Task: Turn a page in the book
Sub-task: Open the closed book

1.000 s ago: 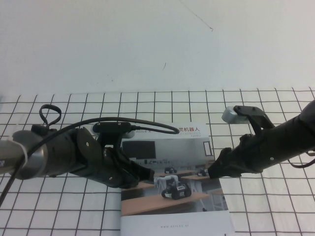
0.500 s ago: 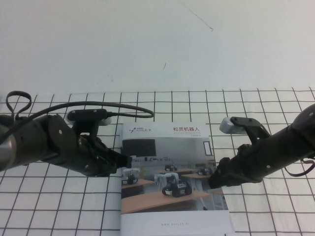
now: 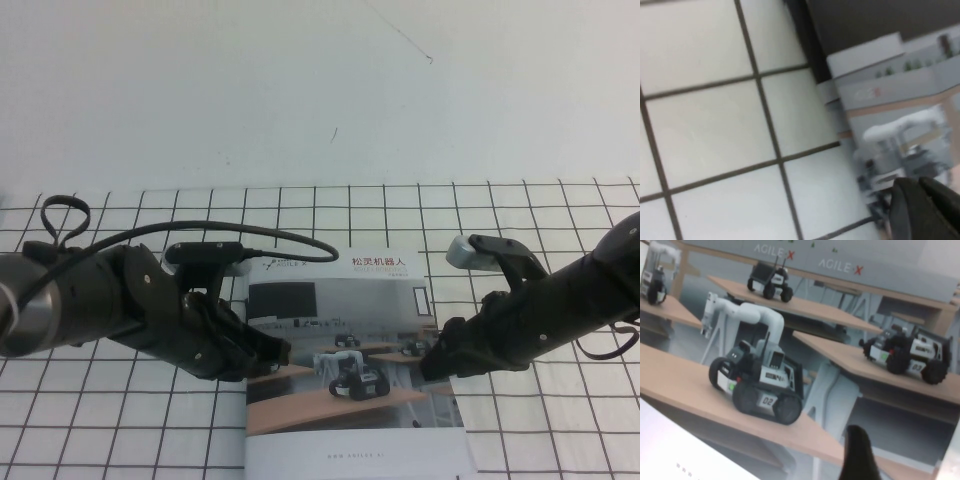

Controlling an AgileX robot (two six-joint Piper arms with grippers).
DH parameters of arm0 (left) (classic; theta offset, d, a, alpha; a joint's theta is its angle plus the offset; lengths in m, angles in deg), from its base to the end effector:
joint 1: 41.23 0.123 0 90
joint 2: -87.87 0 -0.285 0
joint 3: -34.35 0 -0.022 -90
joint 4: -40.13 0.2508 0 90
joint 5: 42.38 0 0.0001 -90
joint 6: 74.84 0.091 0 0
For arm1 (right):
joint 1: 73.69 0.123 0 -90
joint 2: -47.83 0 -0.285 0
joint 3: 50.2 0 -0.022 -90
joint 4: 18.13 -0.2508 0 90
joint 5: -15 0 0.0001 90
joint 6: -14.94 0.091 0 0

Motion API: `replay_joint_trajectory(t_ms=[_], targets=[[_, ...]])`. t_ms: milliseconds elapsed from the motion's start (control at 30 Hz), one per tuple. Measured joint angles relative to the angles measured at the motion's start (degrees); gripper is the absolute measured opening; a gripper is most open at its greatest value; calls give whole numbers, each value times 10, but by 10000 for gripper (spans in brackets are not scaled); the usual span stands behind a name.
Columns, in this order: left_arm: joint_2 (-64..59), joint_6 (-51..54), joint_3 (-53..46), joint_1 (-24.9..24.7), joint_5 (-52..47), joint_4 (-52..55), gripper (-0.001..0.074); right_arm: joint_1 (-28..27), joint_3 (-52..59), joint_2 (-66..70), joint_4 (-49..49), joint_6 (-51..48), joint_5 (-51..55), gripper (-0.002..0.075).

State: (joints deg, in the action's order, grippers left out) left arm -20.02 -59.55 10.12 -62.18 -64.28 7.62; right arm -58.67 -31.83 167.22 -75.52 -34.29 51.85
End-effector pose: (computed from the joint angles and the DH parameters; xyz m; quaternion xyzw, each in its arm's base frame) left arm 0.3032 -0.1357 0.1644 0.0727 0.9605 -0.1706 0.2076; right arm 0.3279 0.1357 0.1268 -0.1524 0.9389 0.2800 0.1293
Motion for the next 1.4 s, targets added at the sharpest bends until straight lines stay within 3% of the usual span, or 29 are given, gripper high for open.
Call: replay_joint_trajectory(t_ms=[1400], targets=[[-32, 3, 1, 0, 2, -1, -2, 0, -2, 14, -47, -37, 24, 429]])
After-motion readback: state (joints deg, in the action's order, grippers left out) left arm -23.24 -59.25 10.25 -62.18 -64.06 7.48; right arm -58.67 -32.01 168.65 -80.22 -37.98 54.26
